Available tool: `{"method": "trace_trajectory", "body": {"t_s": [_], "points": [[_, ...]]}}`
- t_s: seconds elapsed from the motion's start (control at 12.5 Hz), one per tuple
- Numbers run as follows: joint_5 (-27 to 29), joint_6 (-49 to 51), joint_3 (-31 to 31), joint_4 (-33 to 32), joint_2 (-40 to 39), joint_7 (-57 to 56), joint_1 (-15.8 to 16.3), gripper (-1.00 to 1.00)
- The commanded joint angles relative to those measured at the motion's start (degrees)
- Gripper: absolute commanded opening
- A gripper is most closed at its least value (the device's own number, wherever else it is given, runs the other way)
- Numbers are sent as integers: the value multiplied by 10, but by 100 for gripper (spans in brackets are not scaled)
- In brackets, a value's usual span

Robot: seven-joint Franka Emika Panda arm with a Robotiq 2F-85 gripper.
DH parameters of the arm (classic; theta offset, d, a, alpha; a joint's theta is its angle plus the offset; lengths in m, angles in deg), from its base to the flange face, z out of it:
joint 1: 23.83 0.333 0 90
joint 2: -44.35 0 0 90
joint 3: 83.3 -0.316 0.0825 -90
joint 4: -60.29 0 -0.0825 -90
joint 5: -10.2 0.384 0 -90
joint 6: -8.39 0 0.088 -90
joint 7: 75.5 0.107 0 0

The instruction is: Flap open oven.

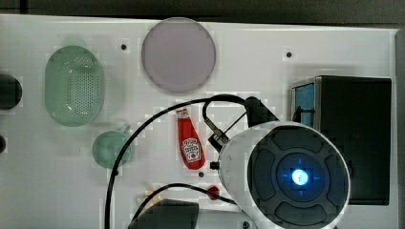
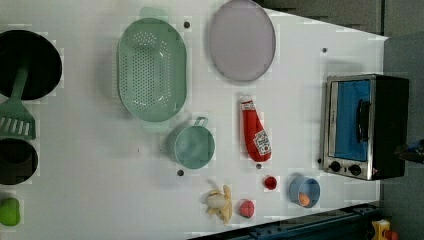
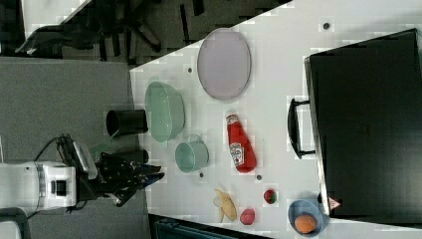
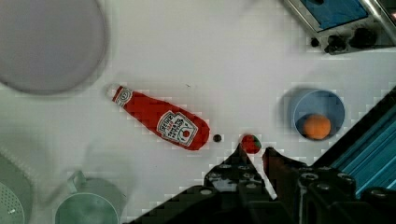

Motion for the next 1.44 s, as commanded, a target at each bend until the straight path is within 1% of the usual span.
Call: {"method": "trace_trajectory", "body": {"t_s": [0.08,0.24,0.4,0.72,0.88,1.04,1.2,1.44], "points": [[-10,-28,18,-10,1,-111,-11,-65],[-26,-80,38,-34,-5,-197,-13,-65],[-27,-136,62,-60,-7,-281,-13,-65],[-30,-207,111,-107,-20,-392,-14,-65],[-46,-238,130,-118,-37,-452,-15,-65],[-47,-277,151,-118,-60,-511,-18,-65],[-47,-313,174,-118,-87,-547,-20,-65],[-46,-351,203,-118,-126,-554,-20,-65]]}}
